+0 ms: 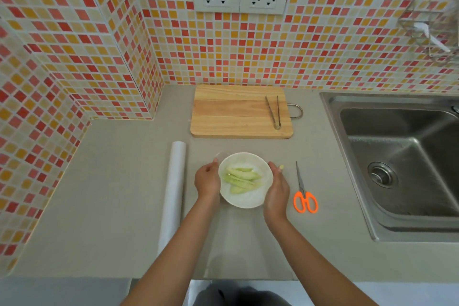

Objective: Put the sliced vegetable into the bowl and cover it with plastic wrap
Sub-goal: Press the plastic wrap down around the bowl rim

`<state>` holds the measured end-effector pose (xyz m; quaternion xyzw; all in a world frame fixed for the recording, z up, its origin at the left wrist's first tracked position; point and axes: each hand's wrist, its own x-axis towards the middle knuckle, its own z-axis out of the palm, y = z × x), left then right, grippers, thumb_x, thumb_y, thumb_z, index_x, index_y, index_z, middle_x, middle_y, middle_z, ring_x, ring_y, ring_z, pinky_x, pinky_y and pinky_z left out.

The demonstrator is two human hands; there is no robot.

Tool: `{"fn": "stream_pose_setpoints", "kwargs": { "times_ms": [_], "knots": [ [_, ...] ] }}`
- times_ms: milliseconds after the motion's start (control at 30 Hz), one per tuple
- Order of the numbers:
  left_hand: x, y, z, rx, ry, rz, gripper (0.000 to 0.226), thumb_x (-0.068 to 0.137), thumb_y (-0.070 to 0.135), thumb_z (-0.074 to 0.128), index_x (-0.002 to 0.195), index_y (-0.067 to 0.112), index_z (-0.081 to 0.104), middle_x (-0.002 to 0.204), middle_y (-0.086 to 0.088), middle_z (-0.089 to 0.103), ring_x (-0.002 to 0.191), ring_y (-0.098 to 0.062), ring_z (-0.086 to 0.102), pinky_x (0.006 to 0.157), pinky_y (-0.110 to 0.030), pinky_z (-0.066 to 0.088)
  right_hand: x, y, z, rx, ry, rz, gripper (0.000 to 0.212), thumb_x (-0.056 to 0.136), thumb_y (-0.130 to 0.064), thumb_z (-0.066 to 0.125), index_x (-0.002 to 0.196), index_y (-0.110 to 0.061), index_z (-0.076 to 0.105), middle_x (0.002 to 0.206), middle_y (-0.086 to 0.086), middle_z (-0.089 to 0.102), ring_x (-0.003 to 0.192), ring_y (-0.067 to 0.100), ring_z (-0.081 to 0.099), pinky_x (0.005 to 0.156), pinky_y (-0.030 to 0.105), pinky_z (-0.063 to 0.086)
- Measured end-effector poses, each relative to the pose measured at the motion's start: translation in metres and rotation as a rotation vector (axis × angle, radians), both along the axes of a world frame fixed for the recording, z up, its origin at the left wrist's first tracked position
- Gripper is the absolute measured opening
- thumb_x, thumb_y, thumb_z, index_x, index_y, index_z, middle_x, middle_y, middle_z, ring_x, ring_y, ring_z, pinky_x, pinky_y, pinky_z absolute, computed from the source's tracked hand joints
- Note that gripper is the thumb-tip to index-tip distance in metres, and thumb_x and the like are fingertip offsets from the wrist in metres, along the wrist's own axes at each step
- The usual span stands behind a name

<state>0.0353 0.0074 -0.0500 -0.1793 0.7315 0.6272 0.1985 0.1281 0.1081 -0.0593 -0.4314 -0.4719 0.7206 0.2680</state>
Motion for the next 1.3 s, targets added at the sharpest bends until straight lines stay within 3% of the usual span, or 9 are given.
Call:
{"fn": "stream_pose_setpoints", "kwargs": {
  "times_ms": [100, 267, 400, 500, 767, 900, 1000, 1133, 1300],
  "knots": [
    [-0.008, 0.002, -0.001, 0.056, -0.104, -0.017, 0.03, 0.09, 0.029, 0.064, 0.074, 0.004, 0.059, 0.075, -0.011, 0.056, 0.071, -0.023, 0.052, 0.063, -0.031, 0.042, -0.005, -0.001, -0.003, 0.021, -0.008, -0.006, 0.031, 0.1, -0.033, 0.041, 0.113, -0.023, 0.067, 0.109, -0.01, 0.067, 0.102, 0.006, 0.061, 0.086, 0.022, 0.045],
    [-0.015, -0.004, -0.007, 0.17, -0.157, -0.014, 0.021, 0.09, 0.019, 0.064, 0.075, 0.005, 0.059, 0.081, -0.012, 0.061, 0.075, -0.024, 0.056, 0.07, -0.033, 0.046, -0.011, 0.003, -0.011, 0.067, -0.059, -0.006, 0.036, 0.1, -0.036, 0.041, 0.115, -0.019, 0.069, 0.113, -0.006, 0.069, 0.11, 0.013, 0.061, 0.098, 0.031, 0.046],
    [-0.009, -0.004, -0.021, -0.015, 0.058, -0.107, 0.03, 0.097, 0.022, 0.049, 0.07, 0.011, 0.05, 0.071, -0.001, 0.054, 0.067, -0.016, 0.048, 0.062, -0.026, 0.041, -0.011, 0.006, -0.018, 0.158, -0.088, 0.023, 0.04, 0.102, -0.035, 0.035, 0.115, -0.017, 0.069, 0.11, -0.004, 0.07, 0.107, 0.013, 0.063, 0.093, 0.027, 0.047],
    [-0.007, -0.009, -0.029, -0.106, 0.236, -0.163, 0.023, 0.098, 0.018, 0.046, 0.078, 0.008, 0.049, 0.071, 0.002, 0.053, 0.068, -0.015, 0.047, 0.052, -0.009, 0.036, -0.012, 0.008, -0.019, 0.192, -0.117, 0.039, 0.042, 0.103, -0.033, 0.033, 0.109, -0.018, 0.071, 0.1, -0.005, 0.072, 0.098, 0.011, 0.066, 0.082, 0.022, 0.048],
    [0.001, -0.016, -0.037, -0.143, 0.469, -0.212, 0.022, 0.095, 0.008, 0.046, 0.073, 0.006, 0.045, 0.07, 0.001, 0.05, 0.063, -0.01, 0.041, 0.055, -0.016, 0.035, -0.012, 0.011, -0.021, 0.228, -0.131, 0.059, 0.042, 0.103, -0.033, 0.033, 0.105, -0.019, 0.072, 0.094, -0.01, 0.073, 0.091, 0.003, 0.067, 0.078, 0.02, 0.049],
    [0.005, -0.016, -0.036, -0.239, 0.553, -0.205, 0.013, 0.092, 0.005, 0.051, 0.08, 0.01, 0.051, 0.088, -0.001, 0.048, 0.068, -0.002, 0.047, 0.059, -0.017, 0.031, -0.014, 0.009, -0.019, 0.228, -0.145, 0.056, 0.04, 0.103, -0.035, 0.033, 0.1, -0.026, 0.073, 0.092, -0.011, 0.073, 0.091, 0.003, 0.067, 0.072, 0.01, 0.049],
    [0.005, -0.016, -0.035, -0.247, 0.616, -0.17, 0.006, 0.088, 0.005, 0.057, 0.092, 0.01, 0.058, 0.095, 0.0, 0.052, 0.073, -0.001, 0.05, 0.064, -0.019, 0.036, -0.014, 0.01, -0.019, 0.218, -0.155, 0.049, 0.041, 0.102, -0.036, 0.033, 0.099, -0.026, 0.073, 0.094, -0.009, 0.073, 0.093, 0.006, 0.067, 0.077, 0.018, 0.05],
    [0.008, -0.018, -0.035, -0.187, 0.584, -0.16, 0.016, 0.086, 0.002, 0.057, 0.086, 0.014, 0.068, 0.083, 0.0, 0.068, 0.078, -0.015, 0.061, 0.069, -0.027, 0.047, -0.015, 0.01, -0.018, 0.209, -0.155, 0.048, 0.043, 0.103, -0.035, 0.033, 0.105, -0.017, 0.072, 0.098, -0.002, 0.073, 0.097, 0.013, 0.066, 0.088, 0.03, 0.051],
    [0.011, -0.019, -0.034, -0.111, 0.557, -0.146, 0.025, 0.094, 0.01, 0.053, 0.082, 0.021, 0.071, 0.075, 0.01, 0.071, 0.071, -0.008, 0.063, 0.065, -0.027, 0.048, -0.016, 0.01, -0.016, 0.182, -0.156, 0.04, 0.044, 0.103, -0.036, 0.033, 0.101, -0.019, 0.073, 0.098, -0.002, 0.074, 0.098, 0.015, 0.066, 0.087, 0.031, 0.051]
  ]
}}
